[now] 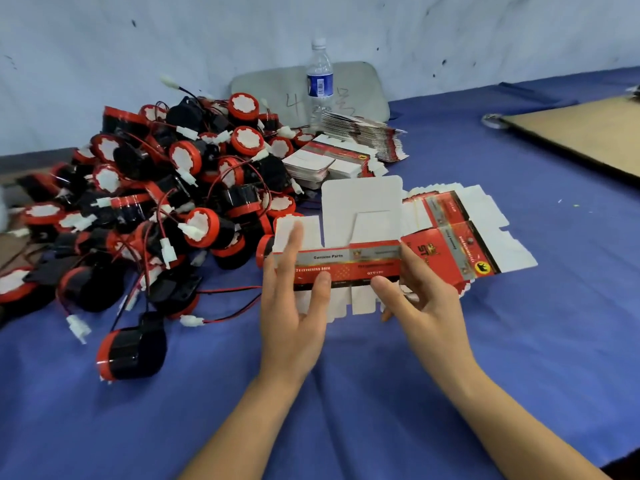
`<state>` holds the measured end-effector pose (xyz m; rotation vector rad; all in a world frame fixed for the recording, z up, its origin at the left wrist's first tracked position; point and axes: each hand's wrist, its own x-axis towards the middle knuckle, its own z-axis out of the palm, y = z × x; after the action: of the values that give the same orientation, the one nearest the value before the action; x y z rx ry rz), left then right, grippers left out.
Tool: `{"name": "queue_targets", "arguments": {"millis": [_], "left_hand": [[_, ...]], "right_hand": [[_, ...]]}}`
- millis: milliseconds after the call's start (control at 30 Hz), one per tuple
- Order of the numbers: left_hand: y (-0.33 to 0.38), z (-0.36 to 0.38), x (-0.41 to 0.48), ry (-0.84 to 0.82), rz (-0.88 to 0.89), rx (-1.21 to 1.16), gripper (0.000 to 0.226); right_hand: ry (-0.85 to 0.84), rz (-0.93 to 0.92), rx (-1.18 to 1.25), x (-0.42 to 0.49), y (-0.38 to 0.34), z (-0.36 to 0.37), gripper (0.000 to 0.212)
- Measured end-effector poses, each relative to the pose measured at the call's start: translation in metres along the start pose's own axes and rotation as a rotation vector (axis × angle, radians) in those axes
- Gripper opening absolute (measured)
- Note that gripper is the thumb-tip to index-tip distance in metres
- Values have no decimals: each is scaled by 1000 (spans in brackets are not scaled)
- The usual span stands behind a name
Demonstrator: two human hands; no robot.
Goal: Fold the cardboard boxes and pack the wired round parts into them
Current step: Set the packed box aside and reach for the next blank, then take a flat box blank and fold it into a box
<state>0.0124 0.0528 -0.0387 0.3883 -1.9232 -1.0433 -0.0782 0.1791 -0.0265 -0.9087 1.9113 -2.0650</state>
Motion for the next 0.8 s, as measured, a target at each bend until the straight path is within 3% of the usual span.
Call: {"name": "queue_targets", "arguments": {"millis": [133, 233, 333, 367, 433, 533, 600, 800], "left_hand": [[-2, 0, 0, 66, -14, 42, 26], [0, -2, 0, 18, -2, -34, 20], [8, 7, -8, -190, -21, -293, 52], [8, 13, -12, -258, -16, -298, 67], [8, 22, -18, -323, -11, -146, 75], [9, 21, -16, -320, -15, -34, 67], [13, 17, -14, -309, -30, -64, 68], [20, 12, -8, -264, -165, -239, 102]], "right_hand": [[-81, -26, 40, -3, -1, 3, 47], [-150, -64, 21, -2, -3, 5, 48], [-364, -62, -32, -8, -3, 10, 42], [-418, -42, -38, -12, -5, 12, 30], [-464, 17, 15, -17, -4, 12, 6], [-507, 81, 161, -17, -2, 7, 33], [-513, 99, 222, -14, -6, 5, 30], [-522, 147, 216, -11, -5, 4, 31]]}}
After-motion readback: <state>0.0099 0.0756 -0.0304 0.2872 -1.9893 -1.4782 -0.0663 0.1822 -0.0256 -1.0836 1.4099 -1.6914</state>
